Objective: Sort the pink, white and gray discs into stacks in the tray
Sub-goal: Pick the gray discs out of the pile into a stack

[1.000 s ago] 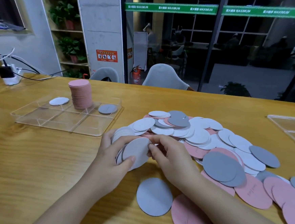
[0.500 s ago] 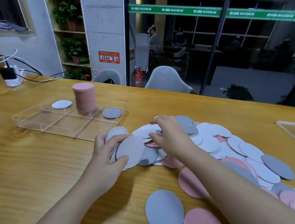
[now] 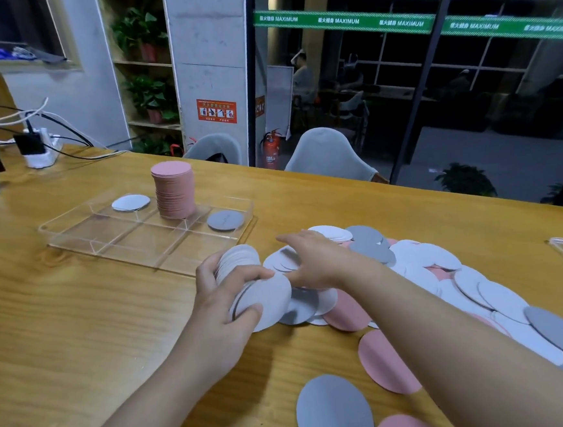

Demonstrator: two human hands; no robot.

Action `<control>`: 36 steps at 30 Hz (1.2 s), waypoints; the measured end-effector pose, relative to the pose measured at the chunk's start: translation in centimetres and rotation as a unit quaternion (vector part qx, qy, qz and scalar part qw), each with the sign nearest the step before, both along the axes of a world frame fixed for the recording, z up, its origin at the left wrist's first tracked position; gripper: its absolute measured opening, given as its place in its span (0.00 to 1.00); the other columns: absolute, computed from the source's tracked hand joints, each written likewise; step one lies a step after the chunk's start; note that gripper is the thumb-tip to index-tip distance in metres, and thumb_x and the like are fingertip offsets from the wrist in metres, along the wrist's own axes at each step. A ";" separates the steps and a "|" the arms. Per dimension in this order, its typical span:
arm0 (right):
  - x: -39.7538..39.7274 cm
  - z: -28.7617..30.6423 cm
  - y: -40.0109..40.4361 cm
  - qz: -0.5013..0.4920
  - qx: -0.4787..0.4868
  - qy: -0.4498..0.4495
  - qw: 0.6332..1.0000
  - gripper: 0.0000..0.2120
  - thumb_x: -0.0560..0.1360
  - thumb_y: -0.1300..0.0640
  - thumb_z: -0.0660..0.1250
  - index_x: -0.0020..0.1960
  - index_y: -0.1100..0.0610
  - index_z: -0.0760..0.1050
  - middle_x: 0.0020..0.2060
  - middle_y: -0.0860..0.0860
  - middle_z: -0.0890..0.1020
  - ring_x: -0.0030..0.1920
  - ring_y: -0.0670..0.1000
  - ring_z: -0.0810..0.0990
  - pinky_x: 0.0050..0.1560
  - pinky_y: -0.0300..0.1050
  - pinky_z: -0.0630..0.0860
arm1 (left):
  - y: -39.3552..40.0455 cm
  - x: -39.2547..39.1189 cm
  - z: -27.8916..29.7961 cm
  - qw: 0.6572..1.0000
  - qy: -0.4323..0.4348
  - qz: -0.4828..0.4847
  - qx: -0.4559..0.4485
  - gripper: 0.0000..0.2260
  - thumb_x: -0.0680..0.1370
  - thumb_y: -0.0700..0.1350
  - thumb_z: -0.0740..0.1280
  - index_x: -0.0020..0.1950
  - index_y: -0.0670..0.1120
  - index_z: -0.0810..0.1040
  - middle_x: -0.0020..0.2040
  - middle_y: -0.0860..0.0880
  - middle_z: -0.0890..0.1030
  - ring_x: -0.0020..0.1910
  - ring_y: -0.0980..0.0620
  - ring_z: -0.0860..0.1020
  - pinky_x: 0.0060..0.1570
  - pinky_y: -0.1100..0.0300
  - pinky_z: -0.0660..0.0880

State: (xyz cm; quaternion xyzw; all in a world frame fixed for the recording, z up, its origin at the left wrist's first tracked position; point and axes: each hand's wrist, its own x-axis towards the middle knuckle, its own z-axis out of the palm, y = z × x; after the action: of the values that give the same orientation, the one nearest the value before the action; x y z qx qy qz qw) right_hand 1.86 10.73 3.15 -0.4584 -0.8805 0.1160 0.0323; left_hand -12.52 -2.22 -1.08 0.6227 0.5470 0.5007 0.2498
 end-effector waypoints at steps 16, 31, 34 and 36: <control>0.6 -0.6 -1.0 -0.004 0.029 0.168 0.985 0.32 0.68 0.47 0.73 0.69 0.50 0.65 0.62 0.47 0.67 0.61 0.46 0.67 0.53 0.37 0.63 | -0.2 0.0 0.1 1.000 -0.004 0.010 -0.018 0.17 0.76 0.43 0.64 0.49 0.68 0.71 0.61 0.63 0.55 0.66 0.64 0.59 0.59 0.64 0.59; 3.7 -2.1 -6.1 0.068 0.099 0.272 0.955 0.42 0.64 0.37 0.69 0.71 0.53 0.60 0.66 0.47 0.64 0.70 0.42 0.59 0.67 0.35 0.59 | -0.3 0.5 0.3 0.999 -0.023 0.028 -0.024 0.11 0.80 0.51 0.58 0.50 0.70 0.71 0.62 0.61 0.56 0.59 0.82 0.52 0.62 0.65 0.55; 2.9 -2.5 -7.0 0.087 0.118 0.241 0.959 0.43 0.66 0.41 0.73 0.73 0.56 0.57 0.64 0.45 0.60 0.70 0.40 0.53 0.65 0.30 0.55 | -0.4 0.6 0.2 0.999 -0.031 0.030 -0.026 0.12 0.80 0.50 0.57 0.50 0.70 0.71 0.62 0.61 0.56 0.57 0.84 0.52 0.62 0.65 0.54; 2.3 -2.6 -7.3 0.094 0.122 0.233 0.960 0.43 0.67 0.44 0.73 0.73 0.57 0.55 0.62 0.46 0.60 0.66 0.35 0.53 0.60 0.24 0.52 | -0.4 0.6 0.2 0.999 -0.023 0.022 -0.019 0.13 0.79 0.49 0.59 0.51 0.70 0.70 0.61 0.63 0.55 0.58 0.83 0.52 0.62 0.66 0.54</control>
State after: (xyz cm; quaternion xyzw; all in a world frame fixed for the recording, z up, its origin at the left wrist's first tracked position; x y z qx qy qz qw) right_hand 4.16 3.46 0.59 -0.3269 -0.8950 0.1140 0.2812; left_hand -11.91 -2.65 -0.91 0.5942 0.5639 0.5098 0.2627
